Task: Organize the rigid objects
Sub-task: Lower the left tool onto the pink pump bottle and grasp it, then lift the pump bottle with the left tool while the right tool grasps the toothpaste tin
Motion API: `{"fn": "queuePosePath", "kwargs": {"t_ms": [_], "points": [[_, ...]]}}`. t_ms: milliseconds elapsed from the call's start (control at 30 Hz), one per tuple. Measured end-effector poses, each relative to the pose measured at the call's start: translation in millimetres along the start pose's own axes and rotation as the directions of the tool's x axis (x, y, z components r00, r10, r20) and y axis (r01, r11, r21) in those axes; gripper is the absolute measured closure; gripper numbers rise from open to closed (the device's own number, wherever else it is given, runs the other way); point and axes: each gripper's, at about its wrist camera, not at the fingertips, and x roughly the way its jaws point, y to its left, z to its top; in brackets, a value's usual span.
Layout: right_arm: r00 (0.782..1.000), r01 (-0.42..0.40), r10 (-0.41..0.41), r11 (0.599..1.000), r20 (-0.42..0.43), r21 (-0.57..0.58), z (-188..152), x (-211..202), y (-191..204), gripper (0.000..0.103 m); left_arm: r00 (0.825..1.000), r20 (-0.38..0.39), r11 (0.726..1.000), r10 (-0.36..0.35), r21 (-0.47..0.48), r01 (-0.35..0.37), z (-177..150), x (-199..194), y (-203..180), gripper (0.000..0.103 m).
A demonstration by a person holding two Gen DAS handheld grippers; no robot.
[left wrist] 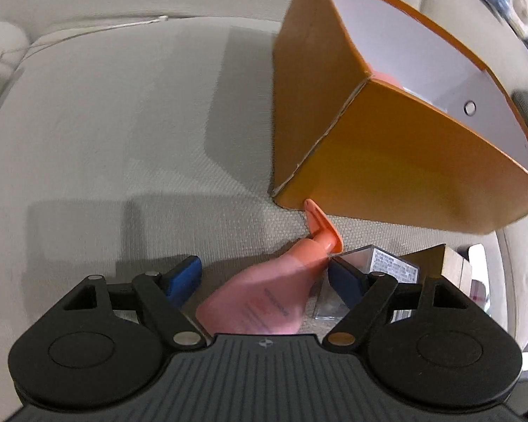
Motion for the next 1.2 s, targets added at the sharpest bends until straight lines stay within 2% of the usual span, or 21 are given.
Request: {"fn": "queuePosePath", "kwargs": {"t_ms": [67, 100, 167, 267, 433, 600, 733, 833, 933, 1067, 1200], "points": [[1.000, -0.003, 0.003, 1.000, -0.006, 0.000, -0.9, 1.1, 0.6, 0.013, 1.000, 0.003, 0.999, 0.015, -0.040, -0.014, -6.1, -3.1, -0.4, 0.022], [1.000, -0.005, 0.005, 1.000, -0.009, 0.005, -1.3, 1.4, -0.2, 0.013, 1.000, -0.004, 0.999, 0.028, -0.045, -0.028, -11.4, -5.2, 2.5, 0.023], [1.000, -0.010, 0.010, 1.000, -0.015, 0.023, -1.4, 2.3, -3.0, 0.013, 0.997, -0.017, 0.997, 0.081, 0.003, -0.081, -17.0, -4.5, -8.7, 0.031], [1.000, -0.019, 0.020, 0.998, -0.023, 0.053, -2.3, 2.3, -7.8, 0.013, 0.992, -0.031, 0.992, 0.120, 0.039, -0.119, -21.8, -4.2, -19.4, 0.035], [0.999, -0.003, 0.005, 0.998, -0.032, 0.065, -4.3, 3.3, -11.1, 0.013, 0.986, -0.044, 0.987, 0.161, 0.007, -0.161, -25.3, -1.4, -26.4, 0.039], [1.000, 0.002, 0.000, 0.998, -0.029, 0.070, -4.3, 1.8, -14.5, 0.012, 0.980, -0.011, 0.975, 0.198, -0.104, -0.198, -19.1, 5.4, -22.2, 0.039], [0.999, 0.004, -0.002, 0.998, -0.032, 0.061, -5.3, 2.0, -14.3, 0.012, 0.977, 0.019, 0.966, 0.214, -0.152, -0.209, -15.7, 9.2, -17.9, 0.033], [0.999, 0.010, -0.008, 0.998, -0.035, 0.062, -5.0, 3.2, -14.2, 0.012, 0.975, 0.044, 0.960, 0.220, -0.187, -0.208, -16.7, 10.7, -14.3, 0.025], [0.999, 0.013, -0.011, 0.998, -0.034, 0.061, -4.5, 3.8, -13.1, 0.012, 0.970, 0.070, 0.952, 0.233, -0.218, -0.213, -20.0, 10.9, -16.8, 0.023], [0.999, 0.010, -0.008, 0.998, -0.037, 0.055, -4.7, 4.9, -10.7, 0.012, 0.971, 0.069, 0.960, 0.228, -0.180, -0.213, -21.9, 11.3, -16.4, 0.023], [0.999, 0.007, -0.005, 0.998, -0.041, 0.063, -4.0, 4.9, -12.3, 0.012, 0.975, 0.070, 0.975, 0.212, -0.077, -0.206, -23.8, 11.4, -11.9, 0.022]]}}
